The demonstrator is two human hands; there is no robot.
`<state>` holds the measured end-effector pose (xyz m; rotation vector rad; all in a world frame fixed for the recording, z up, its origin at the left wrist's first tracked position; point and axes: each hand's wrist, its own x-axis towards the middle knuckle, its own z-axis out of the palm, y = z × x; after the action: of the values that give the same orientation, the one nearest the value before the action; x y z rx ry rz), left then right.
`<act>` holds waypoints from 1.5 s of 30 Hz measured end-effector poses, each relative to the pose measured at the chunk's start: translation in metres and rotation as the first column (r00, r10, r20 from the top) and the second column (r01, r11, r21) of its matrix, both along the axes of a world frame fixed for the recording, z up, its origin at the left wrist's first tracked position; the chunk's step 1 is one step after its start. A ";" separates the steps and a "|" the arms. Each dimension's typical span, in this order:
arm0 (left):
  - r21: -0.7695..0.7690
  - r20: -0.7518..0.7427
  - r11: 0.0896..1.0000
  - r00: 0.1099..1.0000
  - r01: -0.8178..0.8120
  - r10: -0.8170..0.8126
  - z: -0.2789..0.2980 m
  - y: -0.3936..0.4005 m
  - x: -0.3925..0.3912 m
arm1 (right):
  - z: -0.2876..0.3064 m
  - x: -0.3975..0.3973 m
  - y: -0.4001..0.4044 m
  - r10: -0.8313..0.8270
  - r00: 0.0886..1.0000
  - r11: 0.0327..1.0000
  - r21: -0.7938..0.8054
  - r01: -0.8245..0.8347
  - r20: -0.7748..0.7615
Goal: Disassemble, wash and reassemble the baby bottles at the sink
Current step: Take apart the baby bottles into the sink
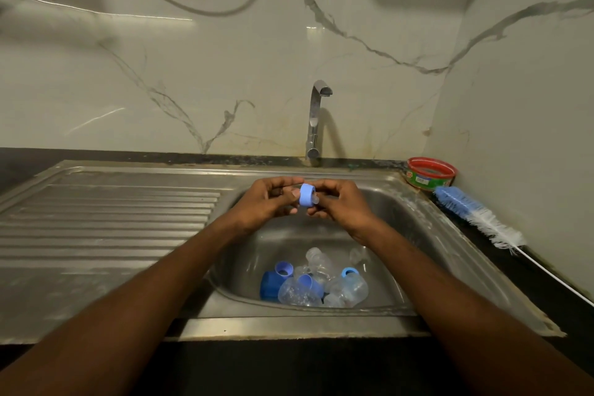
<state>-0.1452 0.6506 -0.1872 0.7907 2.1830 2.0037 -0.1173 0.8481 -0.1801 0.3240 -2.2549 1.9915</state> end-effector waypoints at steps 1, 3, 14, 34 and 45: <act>0.003 -0.005 1.000 1.000 0.006 -0.006 0.000 0.000 0.000 | 0.000 0.000 0.001 0.013 1.000 1.000 -0.017 -0.013 0.009; 0.000 -0.027 1.000 1.000 0.012 -0.012 0.002 -0.001 0.002 | 0.000 0.001 0.002 0.049 0.998 0.998 -0.052 -0.047 0.025; -0.060 -0.116 0.996 0.991 -0.073 0.065 0.001 -0.002 -0.001 | 0.008 0.001 -0.001 0.054 0.993 0.983 -0.178 -0.034 0.108; -0.140 -0.178 0.968 0.967 -0.207 0.181 -0.009 0.002 -0.004 | -0.007 -0.007 0.003 -0.070 0.983 0.927 0.353 0.127 -0.170; -0.157 -0.234 0.952 0.946 -0.263 0.222 -0.004 0.000 0.001 | -0.001 -0.001 -0.002 -0.048 0.968 0.932 0.338 0.133 -0.248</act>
<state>-0.1442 0.6507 -0.1912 0.7770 2.6650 1.8473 -0.1182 0.8463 -0.1814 0.4522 -2.4094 1.4113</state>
